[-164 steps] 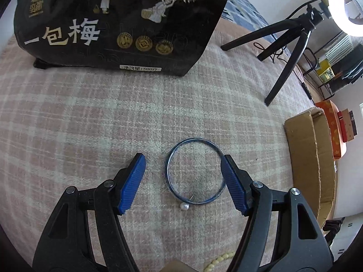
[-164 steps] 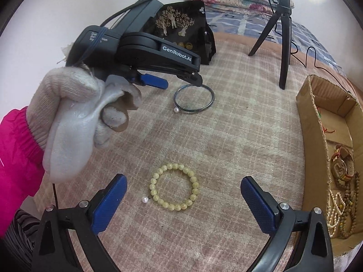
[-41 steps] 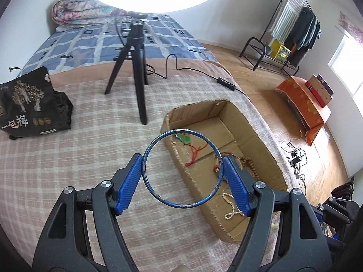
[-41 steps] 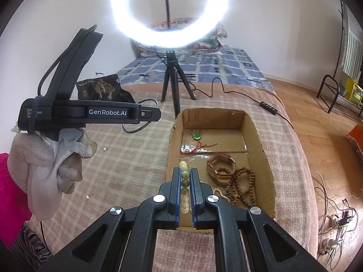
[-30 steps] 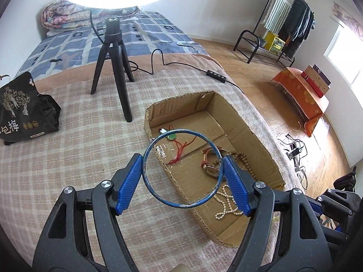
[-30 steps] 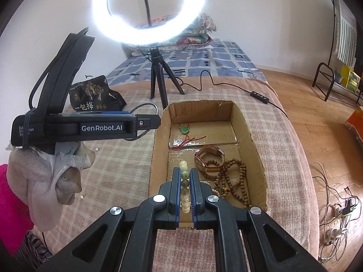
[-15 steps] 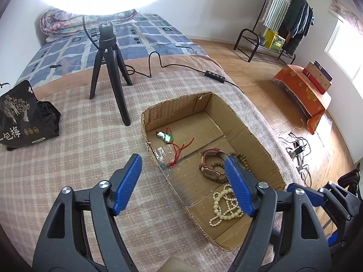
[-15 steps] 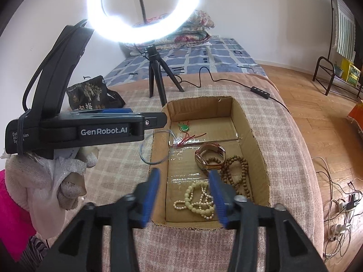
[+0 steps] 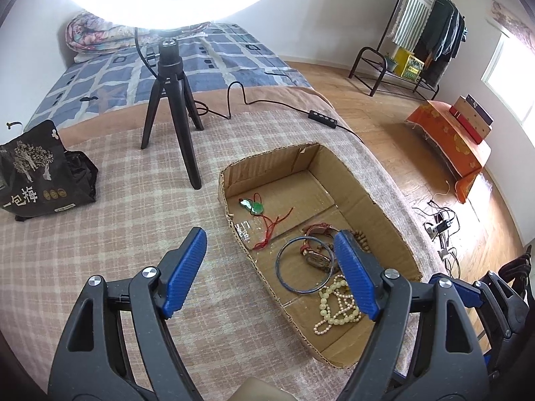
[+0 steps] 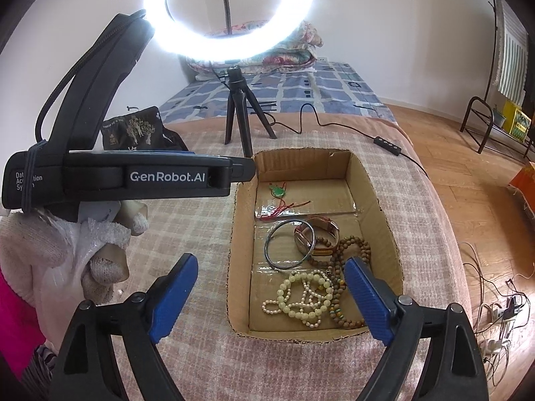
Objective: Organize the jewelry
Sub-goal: 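Move both open tools back to the pearl stud earrings on the blanket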
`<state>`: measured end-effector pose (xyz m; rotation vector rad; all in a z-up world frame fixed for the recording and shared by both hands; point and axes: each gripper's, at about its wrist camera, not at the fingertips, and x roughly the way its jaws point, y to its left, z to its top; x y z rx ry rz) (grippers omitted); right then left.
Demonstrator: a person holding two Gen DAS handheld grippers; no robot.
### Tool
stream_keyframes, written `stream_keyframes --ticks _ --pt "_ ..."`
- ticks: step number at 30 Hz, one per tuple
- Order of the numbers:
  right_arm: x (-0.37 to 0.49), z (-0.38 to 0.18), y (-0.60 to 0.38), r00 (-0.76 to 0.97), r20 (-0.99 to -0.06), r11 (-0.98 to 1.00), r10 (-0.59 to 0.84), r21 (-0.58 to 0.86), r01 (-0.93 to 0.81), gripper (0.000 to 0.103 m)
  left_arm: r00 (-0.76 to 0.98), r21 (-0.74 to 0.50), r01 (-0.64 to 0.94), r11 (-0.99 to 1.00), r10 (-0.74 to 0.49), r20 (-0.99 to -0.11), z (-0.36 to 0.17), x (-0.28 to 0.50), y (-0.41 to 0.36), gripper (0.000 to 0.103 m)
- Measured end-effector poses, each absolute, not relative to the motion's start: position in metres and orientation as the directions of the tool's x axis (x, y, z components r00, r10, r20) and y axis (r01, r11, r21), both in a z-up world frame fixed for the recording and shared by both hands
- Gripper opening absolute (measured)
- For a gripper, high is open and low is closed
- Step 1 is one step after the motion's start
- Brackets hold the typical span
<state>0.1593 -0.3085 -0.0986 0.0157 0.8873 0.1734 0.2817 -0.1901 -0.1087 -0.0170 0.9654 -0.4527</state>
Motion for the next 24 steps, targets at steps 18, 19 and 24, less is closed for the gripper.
stream_keyframes --ticks 18,19,24 --pt "0.164 -0.085 -0.277 0.649 -0.751 0.99 0.121 0.04 -0.138 0.101 0.527 -0.21 0.31 0.927 -0.352 -0.773 -0.093 0.281 -0.14 0.081" --pt "0.164 -0.084 -0.273 0.652 -0.75 0.99 0.112 0.028 -0.138 0.103 0.529 -0.21 0.306 0.929 -0.349 -0.773 -0.092 0.281 -0.136 0.081" --pt "0.168 -0.084 -0.257 0.656 -0.751 0.99 0.077 -0.022 -0.142 0.103 0.541 -0.203 0.267 0.942 -0.32 -0.778 -0.093 0.284 -0.105 0.081"
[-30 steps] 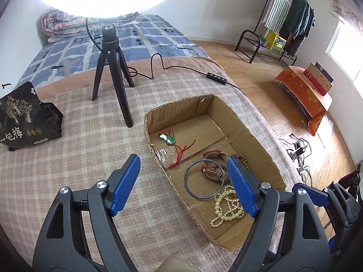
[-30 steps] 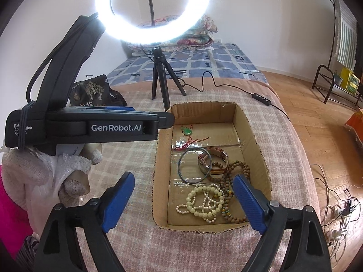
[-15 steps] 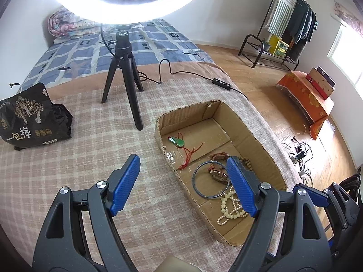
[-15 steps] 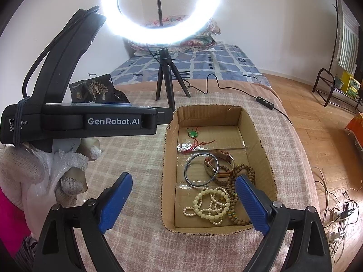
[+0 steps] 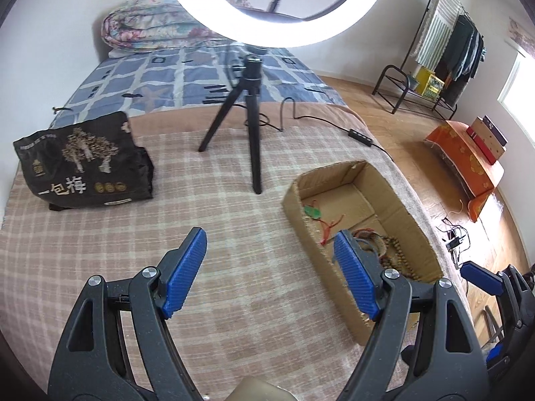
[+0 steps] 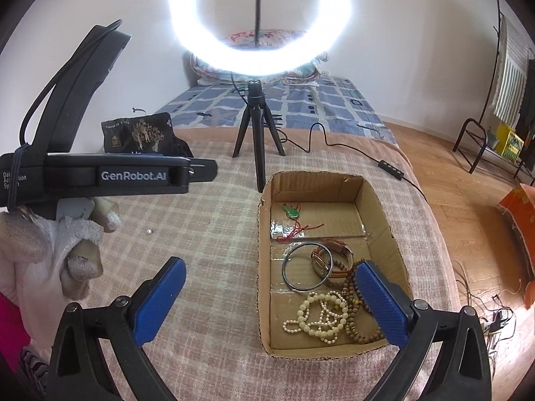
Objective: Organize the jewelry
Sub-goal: 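Move both open tools back to the pearl stud earrings on the blanket, then grasp one pearl stud with the left tool while the right tool grasps the other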
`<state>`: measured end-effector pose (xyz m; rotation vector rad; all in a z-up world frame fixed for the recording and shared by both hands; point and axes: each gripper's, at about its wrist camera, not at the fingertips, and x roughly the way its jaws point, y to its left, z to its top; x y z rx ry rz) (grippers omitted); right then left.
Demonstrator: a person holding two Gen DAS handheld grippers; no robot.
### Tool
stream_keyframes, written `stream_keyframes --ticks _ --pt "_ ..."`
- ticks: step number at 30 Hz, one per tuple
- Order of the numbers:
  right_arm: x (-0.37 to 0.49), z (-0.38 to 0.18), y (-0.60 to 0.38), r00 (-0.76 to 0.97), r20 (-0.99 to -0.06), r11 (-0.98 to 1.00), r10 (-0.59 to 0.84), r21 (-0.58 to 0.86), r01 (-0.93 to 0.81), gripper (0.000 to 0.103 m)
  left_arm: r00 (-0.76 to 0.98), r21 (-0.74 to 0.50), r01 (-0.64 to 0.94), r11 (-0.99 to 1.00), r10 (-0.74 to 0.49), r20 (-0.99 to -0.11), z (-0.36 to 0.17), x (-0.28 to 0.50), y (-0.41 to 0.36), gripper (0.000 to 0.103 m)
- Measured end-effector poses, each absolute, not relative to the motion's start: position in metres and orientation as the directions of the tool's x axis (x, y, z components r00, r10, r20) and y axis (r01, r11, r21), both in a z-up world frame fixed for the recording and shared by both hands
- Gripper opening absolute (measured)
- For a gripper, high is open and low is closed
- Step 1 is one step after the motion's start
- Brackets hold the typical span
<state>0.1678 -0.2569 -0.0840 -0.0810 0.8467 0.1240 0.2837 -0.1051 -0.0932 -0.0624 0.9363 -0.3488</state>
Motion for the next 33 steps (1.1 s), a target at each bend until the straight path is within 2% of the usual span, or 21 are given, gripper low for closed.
stream_keyframes --ticks 6,14,20,23,24,25,26,28,33 --pt "0.171 -0.087 -0.242 0.642 -0.761 0.988 0.092 -0.01 -0.153 0.103 0.56 -0.183 0.231 0.955 -0.285 -0.778 -0.094 0.286 -0.065 0.081" --pt "0.168 -0.097 -0.214 0.605 -0.767 0.966 0.214 0.073 -0.248 0.102 0.552 -0.139 0.176 0.975 -0.214 -0.806 -0.108 0.288 -0.016 0.081" --pt "0.164 -0.114 -0.185 0.552 -0.782 0.938 0.292 0.12 -0.326 0.092 0.497 -0.153 0.146 0.977 -0.206 -0.843 -0.137 0.291 0.011 0.081" --pt "0.16 -0.128 -0.168 0.508 -0.797 0.915 0.327 0.133 -0.38 0.084 0.482 -0.162 0.147 0.976 -0.213 -0.85 -0.15 0.292 0.018 0.081" --pt "0.158 -0.134 -0.162 0.489 -0.804 0.906 0.338 0.138 -0.4 0.079 0.483 -0.16 0.152 0.975 -0.214 -0.849 -0.153 0.292 0.02 0.081" --pt "0.157 -0.14 -0.156 0.467 -0.811 0.896 0.351 0.146 -0.42 0.074 0.482 -0.16 0.155 0.975 -0.216 -0.849 -0.156 0.292 0.02 0.077" --pt "0.156 -0.146 -0.15 0.441 -0.819 0.882 0.368 0.158 -0.443 0.071 0.477 -0.166 0.156 0.974 -0.222 -0.851 -0.16 0.292 0.022 0.07" --pt "0.154 -0.156 -0.14 0.399 -0.829 0.86 0.39 0.174 -0.479 0.061 0.452 -0.196 0.164 0.967 -0.25 -0.856 -0.169 0.294 0.025 0.064" --pt "0.149 -0.177 -0.117 0.325 -0.856 0.826 0.403 0.187 -0.532 0.051 0.405 -0.211 0.178 0.961 -0.267 -0.874 -0.19 0.297 0.025 0.051"
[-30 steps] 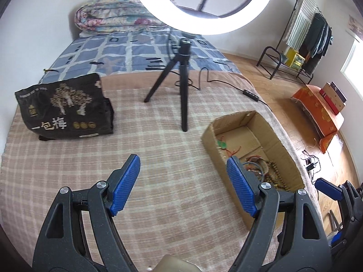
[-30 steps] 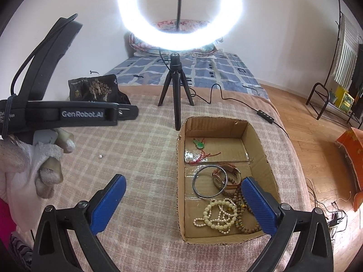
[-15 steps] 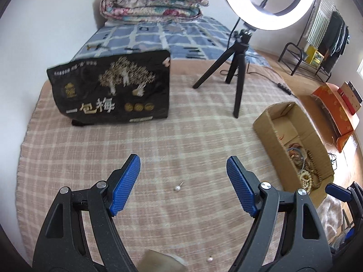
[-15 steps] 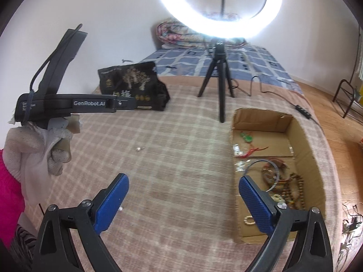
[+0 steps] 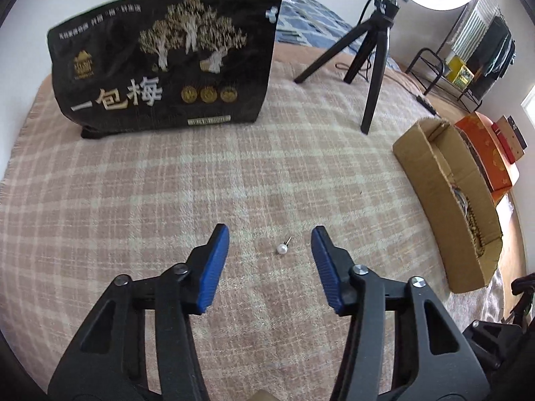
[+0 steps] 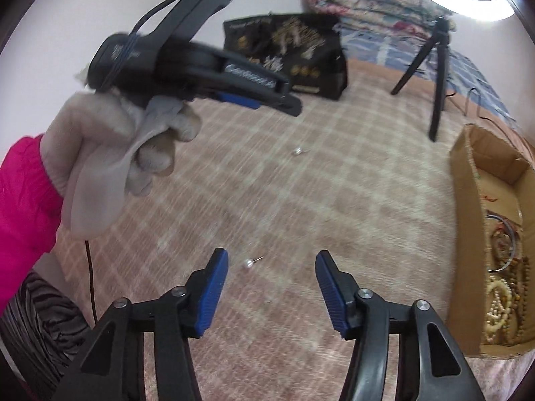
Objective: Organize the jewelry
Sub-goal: 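Grasp one pearl stud with the left tool while the right tool grasps the other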
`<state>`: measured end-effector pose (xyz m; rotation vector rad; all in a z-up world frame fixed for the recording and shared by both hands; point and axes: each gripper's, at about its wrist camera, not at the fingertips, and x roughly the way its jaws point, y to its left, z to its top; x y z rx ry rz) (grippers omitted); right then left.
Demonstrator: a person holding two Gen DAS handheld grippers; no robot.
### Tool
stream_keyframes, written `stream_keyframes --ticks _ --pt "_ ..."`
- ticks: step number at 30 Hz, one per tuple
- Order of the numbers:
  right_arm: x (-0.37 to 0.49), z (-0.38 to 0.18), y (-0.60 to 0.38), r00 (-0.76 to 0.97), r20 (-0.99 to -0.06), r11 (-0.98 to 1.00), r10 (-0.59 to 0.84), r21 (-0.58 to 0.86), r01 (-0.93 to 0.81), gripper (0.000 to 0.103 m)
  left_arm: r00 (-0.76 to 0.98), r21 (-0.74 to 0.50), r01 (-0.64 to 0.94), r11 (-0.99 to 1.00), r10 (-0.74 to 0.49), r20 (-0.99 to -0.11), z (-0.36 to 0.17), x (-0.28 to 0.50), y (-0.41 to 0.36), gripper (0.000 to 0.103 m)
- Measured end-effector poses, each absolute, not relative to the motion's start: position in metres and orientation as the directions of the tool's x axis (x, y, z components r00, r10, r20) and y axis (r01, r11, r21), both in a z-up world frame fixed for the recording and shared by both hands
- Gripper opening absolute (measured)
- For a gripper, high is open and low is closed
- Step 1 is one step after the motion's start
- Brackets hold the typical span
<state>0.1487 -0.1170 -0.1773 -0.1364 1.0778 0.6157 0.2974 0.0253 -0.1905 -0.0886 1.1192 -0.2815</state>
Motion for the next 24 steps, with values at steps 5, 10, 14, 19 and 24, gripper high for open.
stream_keyframes --ticks 5,10,14,19,24 --pt "0.148 -0.192 -0.103 0.276 -0.868 0.807 0.412 0.207 -0.554 0.044 0.372 -0.227 0.19 0.955 -0.284 -0.884 -0.207 0.299 0.024 0.043" --pt "0.15 -0.204 -0.097 0.253 -0.876 0.805 0.411 0.218 -0.552 0.04 0.357 -0.233 0.208 0.95 -0.295 -0.886 -0.215 0.3 0.018 0.043" --pt "0.154 -0.211 -0.097 0.244 -0.881 0.807 0.406 0.22 -0.548 0.037 0.344 -0.207 0.234 0.95 -0.28 -0.896 -0.225 0.299 0.009 0.042" --pt "0.151 -0.214 -0.095 0.24 -0.882 0.805 0.405 0.219 -0.552 0.035 0.342 -0.177 0.246 0.953 -0.256 -0.904 -0.233 0.298 0.004 0.036" --pt "0.153 -0.218 -0.09 0.241 -0.888 0.806 0.392 0.205 -0.556 0.033 0.355 -0.158 0.261 0.952 -0.247 -0.902 -0.235 0.298 0.001 0.036"
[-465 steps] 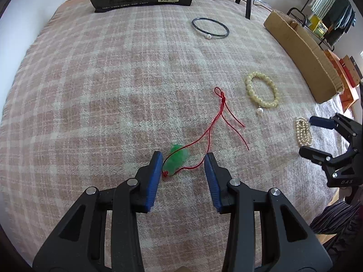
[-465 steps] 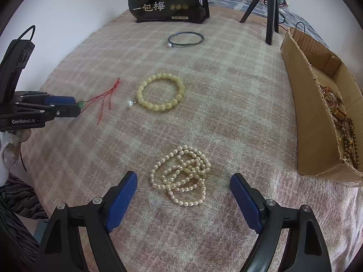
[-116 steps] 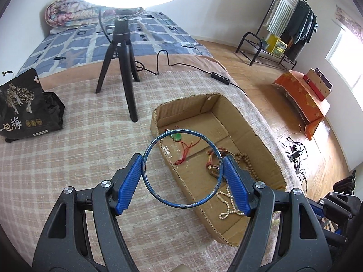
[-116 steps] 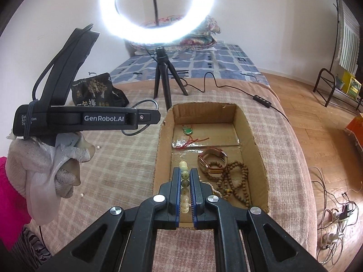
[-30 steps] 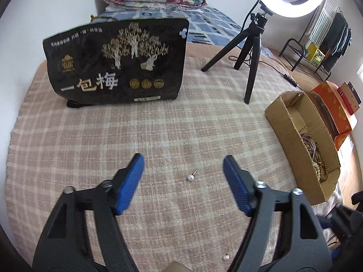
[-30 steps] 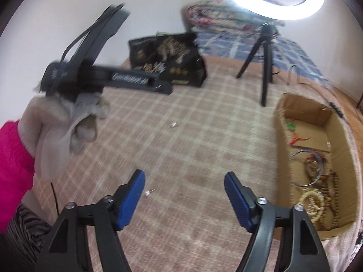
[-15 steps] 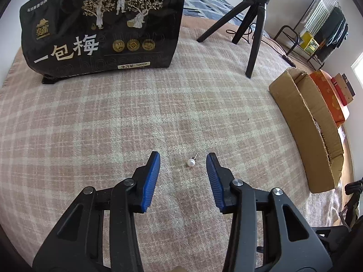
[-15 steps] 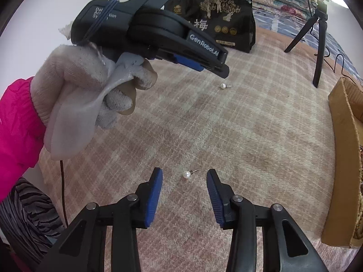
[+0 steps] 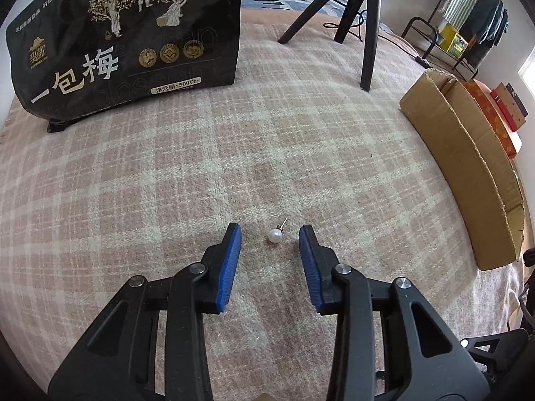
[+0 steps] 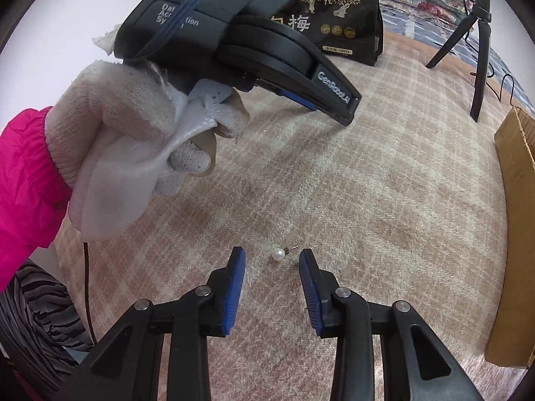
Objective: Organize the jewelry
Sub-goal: 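Grasp one pearl stud with the left tool while the right tool grasps the other, then carry both pearl studs over the cardboard box and open both tools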
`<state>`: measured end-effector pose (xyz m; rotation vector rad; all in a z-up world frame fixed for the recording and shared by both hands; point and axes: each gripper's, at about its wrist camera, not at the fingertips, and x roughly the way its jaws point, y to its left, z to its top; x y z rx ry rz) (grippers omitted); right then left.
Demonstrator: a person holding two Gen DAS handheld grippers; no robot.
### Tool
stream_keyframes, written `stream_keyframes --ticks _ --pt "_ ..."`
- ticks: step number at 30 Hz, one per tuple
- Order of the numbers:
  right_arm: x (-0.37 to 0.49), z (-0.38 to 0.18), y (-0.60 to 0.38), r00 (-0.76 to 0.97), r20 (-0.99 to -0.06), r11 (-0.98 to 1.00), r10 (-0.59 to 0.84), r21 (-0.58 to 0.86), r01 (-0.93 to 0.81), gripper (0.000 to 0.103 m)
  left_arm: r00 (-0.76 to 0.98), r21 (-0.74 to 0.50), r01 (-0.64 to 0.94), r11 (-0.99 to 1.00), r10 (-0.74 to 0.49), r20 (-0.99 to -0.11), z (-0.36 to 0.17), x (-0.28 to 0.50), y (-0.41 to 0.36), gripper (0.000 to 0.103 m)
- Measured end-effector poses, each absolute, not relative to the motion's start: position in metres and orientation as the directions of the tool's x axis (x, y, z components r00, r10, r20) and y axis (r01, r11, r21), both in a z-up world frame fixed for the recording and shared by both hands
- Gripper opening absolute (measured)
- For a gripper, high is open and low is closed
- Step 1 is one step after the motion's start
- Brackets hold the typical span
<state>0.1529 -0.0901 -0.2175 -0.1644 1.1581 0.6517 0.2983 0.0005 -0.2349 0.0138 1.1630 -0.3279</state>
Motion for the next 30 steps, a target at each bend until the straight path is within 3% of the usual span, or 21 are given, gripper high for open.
stream_keyframes --ticks 7,15,17,30 --pt "0.16 -0.223 -0.085 0.247 -0.895 0.811 0.371 0.182 -0.556 0.027 0.361 -0.142 0.278 0.95 -0.241 -0.901 -0.24 0.301 -0.003 0.034" --pt "0.164 -0.226 -0.084 0.257 -0.902 0.806 0.348 0.149 -0.572 0.008 0.368 -0.131 0.283 0.95 -0.234 -0.9 -0.242 0.302 -0.009 0.012" --pt "0.166 -0.226 -0.087 0.25 -0.899 0.807 0.359 0.164 -0.568 0.008 0.37 -0.131 0.28 0.951 -0.233 -0.899 -0.242 0.301 -0.009 0.007" --pt "0.17 -0.211 -0.099 0.279 -0.878 0.813 0.389 0.185 -0.552 0.007 0.415 -0.19 0.207 0.96 -0.262 -0.871 -0.215 0.306 0.023 0.007"
